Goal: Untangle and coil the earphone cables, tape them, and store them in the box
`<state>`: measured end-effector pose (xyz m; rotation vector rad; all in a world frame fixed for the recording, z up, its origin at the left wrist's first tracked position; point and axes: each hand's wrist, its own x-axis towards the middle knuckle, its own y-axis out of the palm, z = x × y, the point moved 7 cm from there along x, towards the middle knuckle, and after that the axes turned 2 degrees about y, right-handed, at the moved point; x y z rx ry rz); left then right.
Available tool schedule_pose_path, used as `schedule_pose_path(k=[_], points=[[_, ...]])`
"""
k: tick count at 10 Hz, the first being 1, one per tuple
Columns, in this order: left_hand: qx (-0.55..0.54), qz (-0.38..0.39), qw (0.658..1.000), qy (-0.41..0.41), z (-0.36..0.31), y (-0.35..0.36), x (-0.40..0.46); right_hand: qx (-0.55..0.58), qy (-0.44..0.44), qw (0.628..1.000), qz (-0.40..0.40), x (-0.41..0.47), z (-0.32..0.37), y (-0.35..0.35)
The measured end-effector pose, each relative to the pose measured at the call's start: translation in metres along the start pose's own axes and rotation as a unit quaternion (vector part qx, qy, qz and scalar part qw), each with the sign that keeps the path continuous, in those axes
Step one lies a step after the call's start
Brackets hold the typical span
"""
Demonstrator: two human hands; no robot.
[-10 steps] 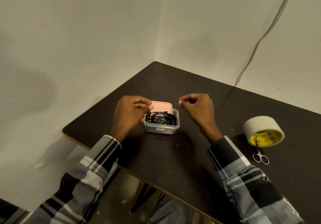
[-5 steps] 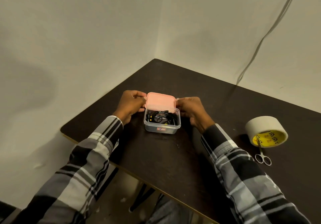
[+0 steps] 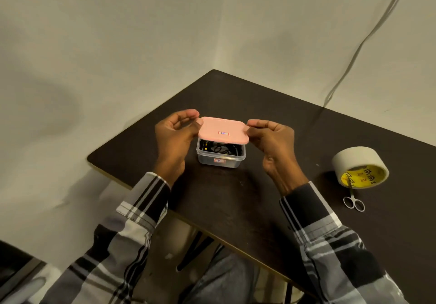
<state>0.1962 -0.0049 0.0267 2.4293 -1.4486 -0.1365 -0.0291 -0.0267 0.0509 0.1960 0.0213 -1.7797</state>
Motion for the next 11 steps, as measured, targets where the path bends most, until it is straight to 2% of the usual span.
schedule_pose_path(k=[1,3,5,7,9,11], points=[[0.054,0.005,0.998,0.042,0.006,-0.001,-0.010,-0.042,-0.036,0.998,-0.021,-0.006,-0.009,-0.006],[0.104,0.030,0.992,0.068,0.010,0.005,-0.011,-0.099,-0.074,0.992,-0.040,-0.008,-0.020,-0.006],[0.250,0.043,0.960,0.123,0.006,0.004,-0.013,-0.136,-0.097,0.985,-0.032,-0.007,-0.024,-0.008],[0.305,0.065,0.938,0.149,0.000,0.008,-0.016,-0.134,-0.122,0.983,-0.030,-0.006,-0.029,-0.009],[0.412,0.110,0.888,0.171,-0.009,0.014,-0.018,-0.204,-0.173,0.963,-0.008,-0.007,-0.024,-0.011],[0.559,0.139,0.793,0.201,-0.027,0.043,-0.027,-0.227,-0.210,0.951,0.019,-0.014,-0.009,-0.011]])
